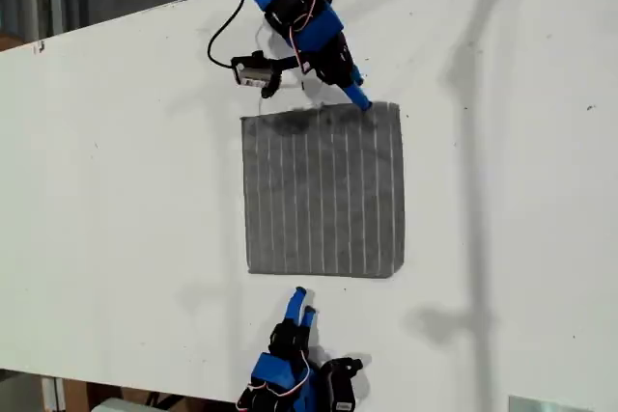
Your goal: Grasp corners of a square towel and fold twice.
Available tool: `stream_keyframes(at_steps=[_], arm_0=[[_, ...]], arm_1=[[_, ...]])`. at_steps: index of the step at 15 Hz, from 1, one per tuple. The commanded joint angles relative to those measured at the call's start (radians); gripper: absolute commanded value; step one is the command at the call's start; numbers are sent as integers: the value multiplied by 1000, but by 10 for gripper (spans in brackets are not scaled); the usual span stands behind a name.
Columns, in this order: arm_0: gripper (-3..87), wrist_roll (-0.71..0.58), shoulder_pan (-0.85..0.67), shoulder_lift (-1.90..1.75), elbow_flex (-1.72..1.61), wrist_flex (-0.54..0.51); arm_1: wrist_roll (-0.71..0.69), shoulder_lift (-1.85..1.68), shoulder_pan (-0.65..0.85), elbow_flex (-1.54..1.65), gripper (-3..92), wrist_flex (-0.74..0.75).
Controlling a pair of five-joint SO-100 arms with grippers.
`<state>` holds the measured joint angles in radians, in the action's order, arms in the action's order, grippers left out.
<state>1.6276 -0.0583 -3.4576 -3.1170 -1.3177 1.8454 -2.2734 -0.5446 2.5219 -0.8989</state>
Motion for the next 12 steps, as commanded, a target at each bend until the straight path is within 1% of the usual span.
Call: stream_keyframes(at_steps=[1,3,5,6,8,9,12], arm_0=[[262,11,3,5,-6,18],[262,9,2,5,-6,18],[263,9,5,5,-6,18],[264,5,5,3,-6,18],[264,5,5,2,-6,18],[264,5,6,2,-6,18],[264,-2,6,0,-6,18]], arm_1=[[120,101,-109,5,272,101],[120,393,-149,-152,274,199],[104,531,-140,-152,274,357],[57,618,-118,-202,275,407],[-38,729,-66,-356,281,334],[-67,729,-44,-370,282,321],[-101,696,2,-359,282,262]])
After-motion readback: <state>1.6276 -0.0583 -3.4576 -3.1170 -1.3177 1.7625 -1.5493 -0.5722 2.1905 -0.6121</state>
